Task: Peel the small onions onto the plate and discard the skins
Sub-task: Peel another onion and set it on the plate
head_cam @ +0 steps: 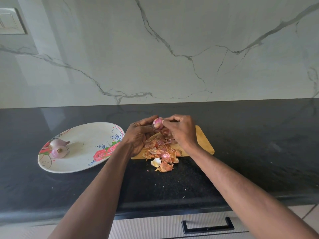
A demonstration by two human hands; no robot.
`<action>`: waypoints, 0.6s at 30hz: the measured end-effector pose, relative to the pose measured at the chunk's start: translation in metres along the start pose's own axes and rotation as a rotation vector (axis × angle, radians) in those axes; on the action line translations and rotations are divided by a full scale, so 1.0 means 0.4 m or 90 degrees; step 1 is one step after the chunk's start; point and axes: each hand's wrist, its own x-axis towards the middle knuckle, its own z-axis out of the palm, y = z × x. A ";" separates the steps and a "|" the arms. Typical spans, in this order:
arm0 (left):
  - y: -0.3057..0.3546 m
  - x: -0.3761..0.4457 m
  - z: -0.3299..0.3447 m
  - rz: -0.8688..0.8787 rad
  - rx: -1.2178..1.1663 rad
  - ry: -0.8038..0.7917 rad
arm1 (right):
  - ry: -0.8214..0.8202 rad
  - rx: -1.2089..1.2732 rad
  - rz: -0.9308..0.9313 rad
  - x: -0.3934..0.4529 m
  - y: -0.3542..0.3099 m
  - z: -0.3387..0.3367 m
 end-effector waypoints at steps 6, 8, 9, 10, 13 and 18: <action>0.000 -0.003 0.005 0.012 0.026 -0.005 | 0.009 0.002 -0.003 -0.003 -0.004 0.002; -0.002 -0.003 0.005 0.014 0.034 -0.013 | 0.011 0.011 0.009 -0.003 -0.005 0.001; -0.003 -0.003 0.005 0.014 0.040 -0.018 | 0.012 0.018 0.020 -0.002 -0.005 -0.001; -0.005 -0.003 0.004 0.015 0.046 -0.022 | 0.013 0.019 0.026 -0.002 -0.005 -0.003; -0.008 0.002 -0.001 0.021 0.068 -0.017 | 0.004 0.014 0.045 0.002 -0.007 -0.008; -0.011 0.006 -0.003 0.045 0.139 -0.009 | -0.018 -0.002 0.049 0.005 -0.011 -0.012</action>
